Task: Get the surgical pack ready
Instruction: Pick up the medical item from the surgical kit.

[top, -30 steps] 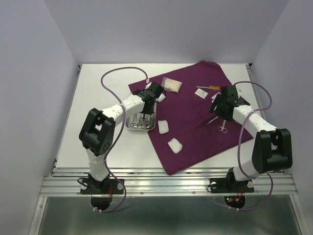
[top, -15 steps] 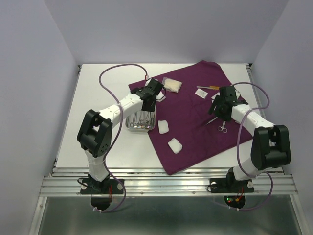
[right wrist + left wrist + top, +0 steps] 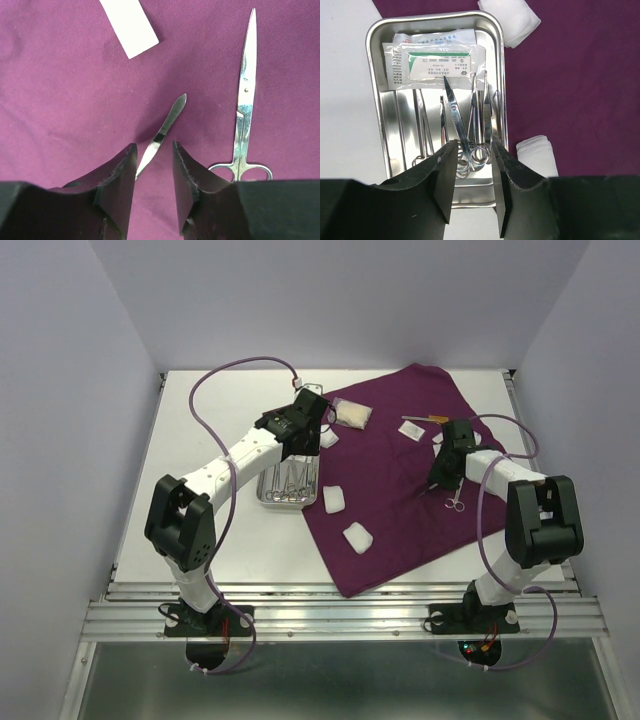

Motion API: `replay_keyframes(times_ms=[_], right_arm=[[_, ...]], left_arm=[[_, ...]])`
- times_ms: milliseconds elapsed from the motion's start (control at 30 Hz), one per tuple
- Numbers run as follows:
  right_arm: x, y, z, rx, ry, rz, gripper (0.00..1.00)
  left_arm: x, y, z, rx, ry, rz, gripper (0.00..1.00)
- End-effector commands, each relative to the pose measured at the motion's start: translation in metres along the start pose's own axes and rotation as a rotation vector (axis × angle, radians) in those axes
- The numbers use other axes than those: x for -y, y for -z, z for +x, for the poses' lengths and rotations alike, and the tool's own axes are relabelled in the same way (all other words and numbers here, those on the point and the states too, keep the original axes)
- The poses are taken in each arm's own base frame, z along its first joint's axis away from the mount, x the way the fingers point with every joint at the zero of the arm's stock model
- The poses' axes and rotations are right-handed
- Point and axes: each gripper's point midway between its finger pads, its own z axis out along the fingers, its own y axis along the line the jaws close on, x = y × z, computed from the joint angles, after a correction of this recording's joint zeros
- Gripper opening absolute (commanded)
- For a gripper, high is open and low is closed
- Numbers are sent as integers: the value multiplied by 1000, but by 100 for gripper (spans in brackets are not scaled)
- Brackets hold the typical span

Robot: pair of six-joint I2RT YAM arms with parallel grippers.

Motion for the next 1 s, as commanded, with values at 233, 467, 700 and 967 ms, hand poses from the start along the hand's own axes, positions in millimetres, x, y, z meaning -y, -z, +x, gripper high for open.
replay_keyframes(times_ms=[233,467,700,967], right_arm=[[0,-10,-3,40,-19,5,26],[2,-16,3,19,-10,14,26],[3,-3,-5,60,-18,5,1],[-19,34,-23,119,-19,-87,1]], left_arm=[[9,5,-9,19,14,38,42],[12,4,-8,14,14,49,41],[11,7,-10,24,17,49,41],[6,15,-19,50,34,27,41]])
